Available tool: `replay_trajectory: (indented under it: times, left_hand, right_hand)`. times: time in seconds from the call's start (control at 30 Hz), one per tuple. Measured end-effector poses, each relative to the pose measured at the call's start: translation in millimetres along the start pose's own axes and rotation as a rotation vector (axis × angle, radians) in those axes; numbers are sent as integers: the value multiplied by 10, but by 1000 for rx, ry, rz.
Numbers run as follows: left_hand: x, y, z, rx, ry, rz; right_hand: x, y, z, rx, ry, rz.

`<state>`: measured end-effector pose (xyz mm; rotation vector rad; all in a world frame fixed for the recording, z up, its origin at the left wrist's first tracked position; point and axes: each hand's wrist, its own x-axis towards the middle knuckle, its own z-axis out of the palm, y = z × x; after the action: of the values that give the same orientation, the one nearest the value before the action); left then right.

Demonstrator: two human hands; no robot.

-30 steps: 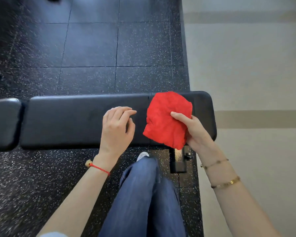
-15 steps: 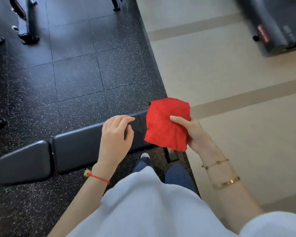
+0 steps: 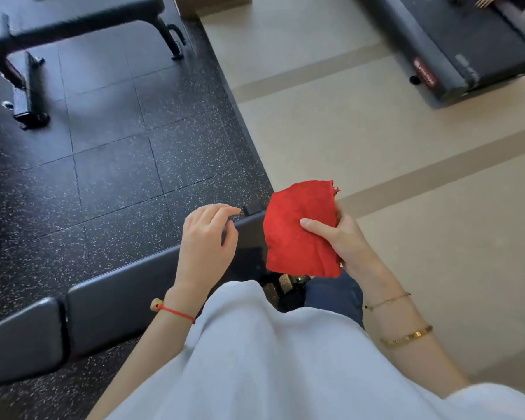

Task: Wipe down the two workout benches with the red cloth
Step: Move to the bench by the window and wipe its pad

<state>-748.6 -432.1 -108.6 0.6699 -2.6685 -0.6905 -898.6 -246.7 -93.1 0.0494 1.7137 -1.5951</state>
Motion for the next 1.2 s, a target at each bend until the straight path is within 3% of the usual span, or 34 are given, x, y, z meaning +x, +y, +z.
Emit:
replay_trajectory:
  times: [0.27, 0.57, 0.87, 1.2]
  left_hand:
    - [544, 1221, 962, 11, 95, -177]
    - [1110, 2281, 1565, 25, 181, -260]
    - [1712, 2424, 1811, 57, 208, -329]
    - [2956, 1744, 1921, 45, 288, -405]
  right_hand:
    - [772, -600, -1387, -105, -161, -10]
    - [1418, -1192, -2613, -84, -204, 24]
    - [2083, -1442, -2728, -72, -273, 68]
    - [3426, -2134, -2124, -133, -312, 73]
